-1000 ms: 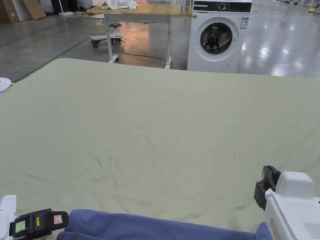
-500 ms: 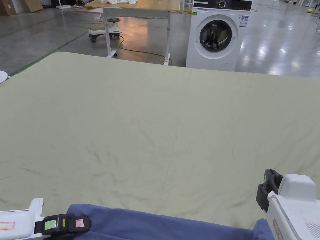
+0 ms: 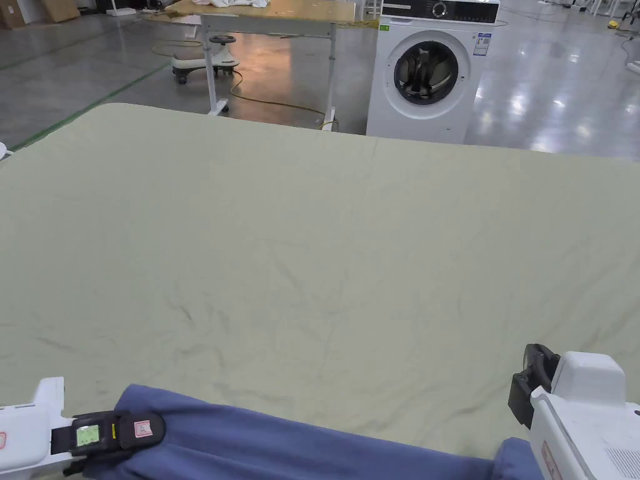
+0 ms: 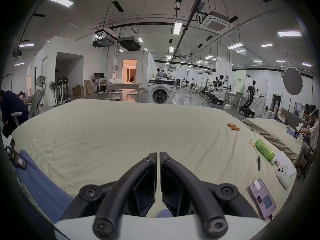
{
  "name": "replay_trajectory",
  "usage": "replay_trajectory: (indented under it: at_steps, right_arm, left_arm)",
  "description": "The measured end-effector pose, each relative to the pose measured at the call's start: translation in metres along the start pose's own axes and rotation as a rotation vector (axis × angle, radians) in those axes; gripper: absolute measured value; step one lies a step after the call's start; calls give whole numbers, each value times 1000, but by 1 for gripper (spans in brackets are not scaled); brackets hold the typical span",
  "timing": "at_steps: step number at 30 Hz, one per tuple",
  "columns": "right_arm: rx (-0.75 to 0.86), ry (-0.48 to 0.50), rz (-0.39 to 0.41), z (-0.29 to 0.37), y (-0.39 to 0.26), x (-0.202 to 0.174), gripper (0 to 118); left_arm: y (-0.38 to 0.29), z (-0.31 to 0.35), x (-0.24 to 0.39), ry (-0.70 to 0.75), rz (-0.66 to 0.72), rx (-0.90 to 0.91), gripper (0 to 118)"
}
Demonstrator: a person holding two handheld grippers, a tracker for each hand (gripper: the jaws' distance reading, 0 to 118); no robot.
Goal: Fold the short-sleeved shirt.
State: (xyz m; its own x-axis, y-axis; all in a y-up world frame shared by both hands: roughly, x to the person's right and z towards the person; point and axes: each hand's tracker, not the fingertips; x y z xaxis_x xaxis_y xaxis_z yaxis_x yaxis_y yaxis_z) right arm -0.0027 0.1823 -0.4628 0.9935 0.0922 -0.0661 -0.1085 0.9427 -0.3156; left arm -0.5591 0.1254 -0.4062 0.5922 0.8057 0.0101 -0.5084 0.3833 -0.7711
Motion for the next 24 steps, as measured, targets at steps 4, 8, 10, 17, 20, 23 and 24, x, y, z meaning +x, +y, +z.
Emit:
replay_trajectory:
  at_steps: [4, 8, 10, 17, 20, 23, 24]
  right_arm:
    - [4, -3, -1, 1, 2, 5, 2]
    - [7, -6, -3, 1, 3, 9, 2]
    - [9, -7, -2, 1, 4, 9, 2]
    - [1, 3, -7, 0, 2, 7, 2]
    - [-3, 8, -8, 0, 0, 7, 2]
    - [-4, 8, -6, 2, 0, 7, 2]
    - [-5, 7, -7, 3, -1, 8, 2]
  left_arm:
    - [23, 25, 16, 89, -47, 35, 6]
    - [43, 55, 32, 253, -88, 61, 6]
    - [47, 65, 45, 318, -130, 75, 6]
    - [33, 48, 96, 330, -189, 11, 6]
    - [25, 31, 115, 248, -190, -28, 6]
    - [15, 10, 137, 207, -219, -60, 6]
    - [11, 1, 143, 209, -216, -60, 6]
